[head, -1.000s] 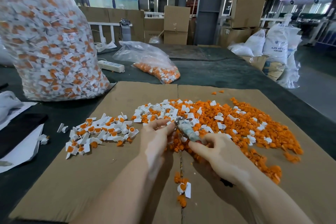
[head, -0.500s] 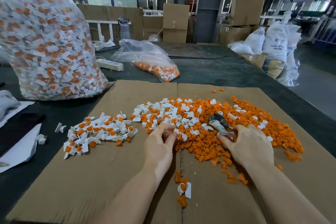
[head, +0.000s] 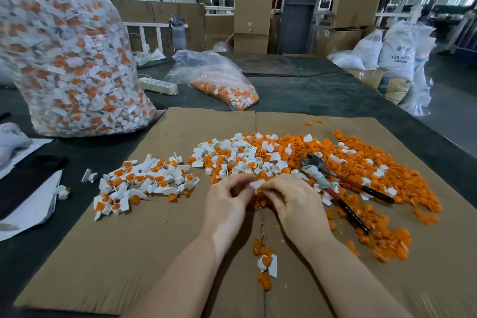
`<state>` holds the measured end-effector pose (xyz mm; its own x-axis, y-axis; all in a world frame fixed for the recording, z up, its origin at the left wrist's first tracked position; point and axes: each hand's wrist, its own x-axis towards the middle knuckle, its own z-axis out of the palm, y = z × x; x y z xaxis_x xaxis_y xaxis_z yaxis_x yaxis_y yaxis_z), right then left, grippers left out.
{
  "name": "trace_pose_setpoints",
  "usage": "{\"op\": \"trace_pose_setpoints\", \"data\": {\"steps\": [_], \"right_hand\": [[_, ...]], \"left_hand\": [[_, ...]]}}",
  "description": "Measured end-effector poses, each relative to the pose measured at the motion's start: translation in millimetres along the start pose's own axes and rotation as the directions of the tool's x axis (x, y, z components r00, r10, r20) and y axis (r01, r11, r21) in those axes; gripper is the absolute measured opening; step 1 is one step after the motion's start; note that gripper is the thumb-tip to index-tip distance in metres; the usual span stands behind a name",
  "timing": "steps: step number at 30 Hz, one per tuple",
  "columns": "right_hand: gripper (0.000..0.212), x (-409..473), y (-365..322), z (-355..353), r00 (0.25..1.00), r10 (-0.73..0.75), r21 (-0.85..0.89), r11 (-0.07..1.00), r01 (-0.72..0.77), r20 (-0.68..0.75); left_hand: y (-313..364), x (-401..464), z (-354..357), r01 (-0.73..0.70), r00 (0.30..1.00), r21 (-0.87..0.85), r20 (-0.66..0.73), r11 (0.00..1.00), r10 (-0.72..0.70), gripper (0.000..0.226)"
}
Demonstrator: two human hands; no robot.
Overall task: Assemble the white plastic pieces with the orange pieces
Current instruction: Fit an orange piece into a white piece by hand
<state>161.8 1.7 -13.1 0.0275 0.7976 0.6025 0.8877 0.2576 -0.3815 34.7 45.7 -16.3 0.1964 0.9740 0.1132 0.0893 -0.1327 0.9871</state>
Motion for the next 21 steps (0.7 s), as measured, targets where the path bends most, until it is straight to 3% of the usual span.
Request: {"op": "trace_pose_setpoints", "data": {"steps": [3, 5, 9, 21], "right_hand": [[0.009, -2, 0, 2, 0.998, 0.007, 0.033, 0.999, -0.006, -0.057], [0.011, -5, 0, 4, 0.997, 0.002, 0.030, 1.000, 0.000, -0.083], [0.014, -9, 2, 1, 0.992, 0.055, 0.053, 0.997, -0.049, -0.111], [0.008, -9, 0, 0, 0.995, 0.008, 0.066, 0.998, -0.002, -0.101]], "left_hand": [[-2, -3, 2, -0.085, 0.994, 0.110, 0.082, 0.990, 0.076, 0.036], [-3, -2, 4, -0.108, 0.992, 0.172, 0.082, 0.979, 0.095, 0.035], [-3, -2, 3, -0.108, 0.993, 0.167, 0.069, 0.980, 0.097, 0.032], [-2, -4, 4, -0.203, 0.973, 0.284, 0.165, 0.937, 0.161, 0.031]]}}
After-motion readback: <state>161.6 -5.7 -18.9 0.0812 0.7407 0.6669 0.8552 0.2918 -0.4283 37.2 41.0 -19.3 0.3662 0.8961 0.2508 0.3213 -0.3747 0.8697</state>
